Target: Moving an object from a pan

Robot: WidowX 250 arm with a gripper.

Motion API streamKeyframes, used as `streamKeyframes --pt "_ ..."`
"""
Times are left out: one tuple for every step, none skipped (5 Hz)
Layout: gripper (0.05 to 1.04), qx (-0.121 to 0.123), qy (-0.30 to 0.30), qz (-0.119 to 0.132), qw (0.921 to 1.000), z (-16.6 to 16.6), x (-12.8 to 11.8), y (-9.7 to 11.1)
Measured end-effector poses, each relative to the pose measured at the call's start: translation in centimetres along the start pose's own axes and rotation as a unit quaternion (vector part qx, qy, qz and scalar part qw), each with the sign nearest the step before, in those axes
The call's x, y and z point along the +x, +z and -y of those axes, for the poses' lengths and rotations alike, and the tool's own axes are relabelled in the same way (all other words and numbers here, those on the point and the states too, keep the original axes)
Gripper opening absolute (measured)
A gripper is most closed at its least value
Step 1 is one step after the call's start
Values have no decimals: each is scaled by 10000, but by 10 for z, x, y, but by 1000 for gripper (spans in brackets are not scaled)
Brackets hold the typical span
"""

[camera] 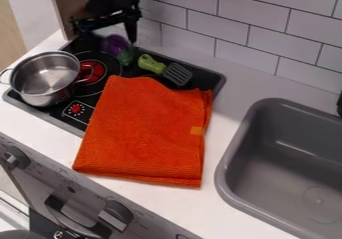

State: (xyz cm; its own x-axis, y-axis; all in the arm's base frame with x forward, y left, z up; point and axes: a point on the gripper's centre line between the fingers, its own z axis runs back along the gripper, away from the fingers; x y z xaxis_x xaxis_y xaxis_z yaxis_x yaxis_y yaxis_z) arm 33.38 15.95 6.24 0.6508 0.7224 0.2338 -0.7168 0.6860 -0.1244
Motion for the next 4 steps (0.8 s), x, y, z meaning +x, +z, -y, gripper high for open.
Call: streamKeyframes --pt "999 -209 -372 49 9991 -7 -13 14" --pt "999 -271 -632 -49 9976 -11 -28 29" --pt "999 -187 -914 -58 9956 -5 -47 36" --pt "999 -197 -1128 -209 9932 19 -71 41"
